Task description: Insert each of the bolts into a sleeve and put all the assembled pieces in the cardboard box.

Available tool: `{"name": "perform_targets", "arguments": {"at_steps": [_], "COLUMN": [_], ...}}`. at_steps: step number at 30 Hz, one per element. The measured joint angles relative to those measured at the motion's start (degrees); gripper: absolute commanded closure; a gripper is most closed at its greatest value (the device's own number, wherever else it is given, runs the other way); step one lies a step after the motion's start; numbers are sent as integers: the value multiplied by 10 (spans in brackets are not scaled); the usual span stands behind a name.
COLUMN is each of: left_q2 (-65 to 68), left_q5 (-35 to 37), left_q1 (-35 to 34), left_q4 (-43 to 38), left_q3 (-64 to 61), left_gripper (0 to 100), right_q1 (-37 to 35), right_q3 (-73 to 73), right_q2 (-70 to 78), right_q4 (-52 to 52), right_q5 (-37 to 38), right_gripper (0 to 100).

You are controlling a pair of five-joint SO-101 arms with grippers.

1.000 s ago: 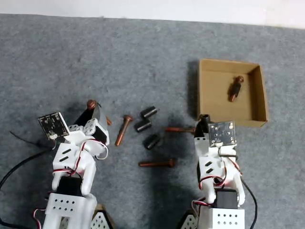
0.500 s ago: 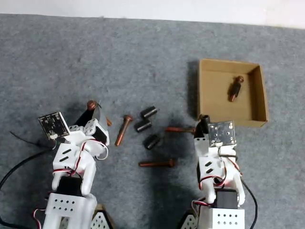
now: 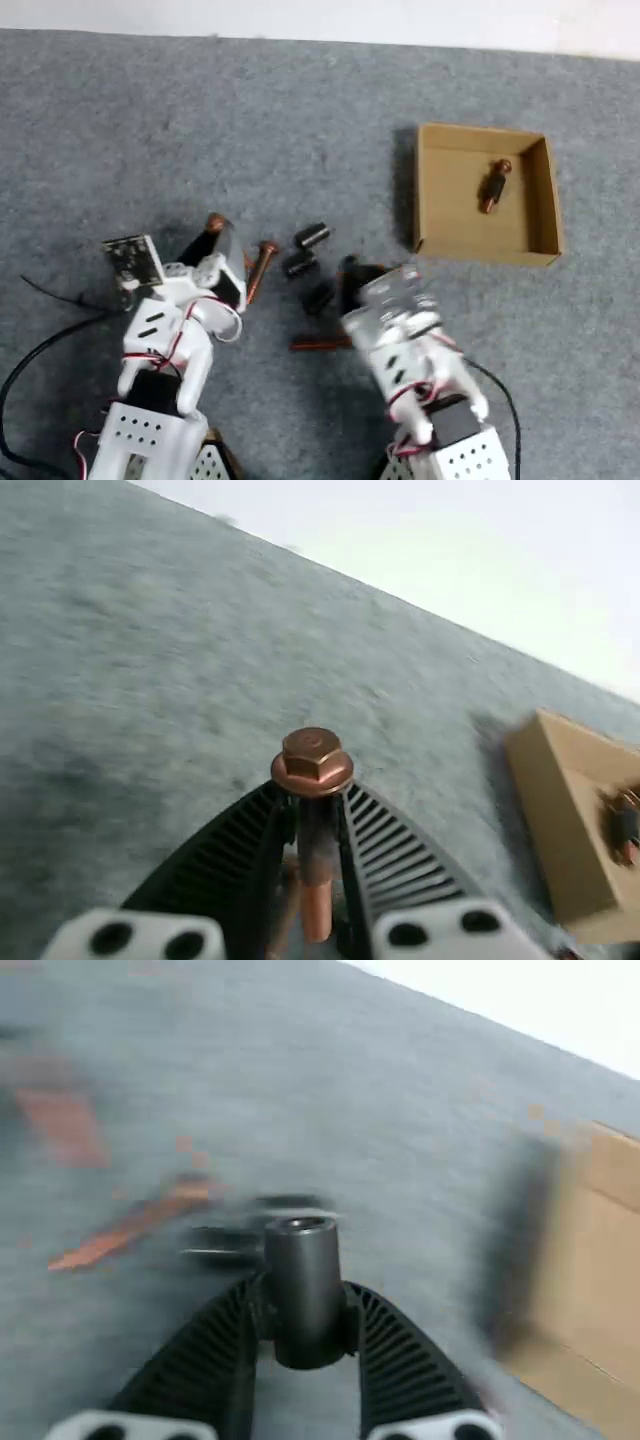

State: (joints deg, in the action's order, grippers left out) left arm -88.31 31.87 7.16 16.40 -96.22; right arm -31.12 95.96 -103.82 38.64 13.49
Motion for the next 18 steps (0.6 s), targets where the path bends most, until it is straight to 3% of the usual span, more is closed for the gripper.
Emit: {"name": "perform_targets", "arguments": {"at_steps": [4,18], "left_q2": [0,0], "left_q5": [0,0], "left_q1": [17,4], "left_q4": [0,-2], "left_q3": [0,0], "left_gripper": [993,994], "right_q1": [-74,-81], "right_q3": [0,0], "right_q2": [0,0], "right_q4": [-33,16], "right_q5": [0,0], "right_gripper": [989,989]}}
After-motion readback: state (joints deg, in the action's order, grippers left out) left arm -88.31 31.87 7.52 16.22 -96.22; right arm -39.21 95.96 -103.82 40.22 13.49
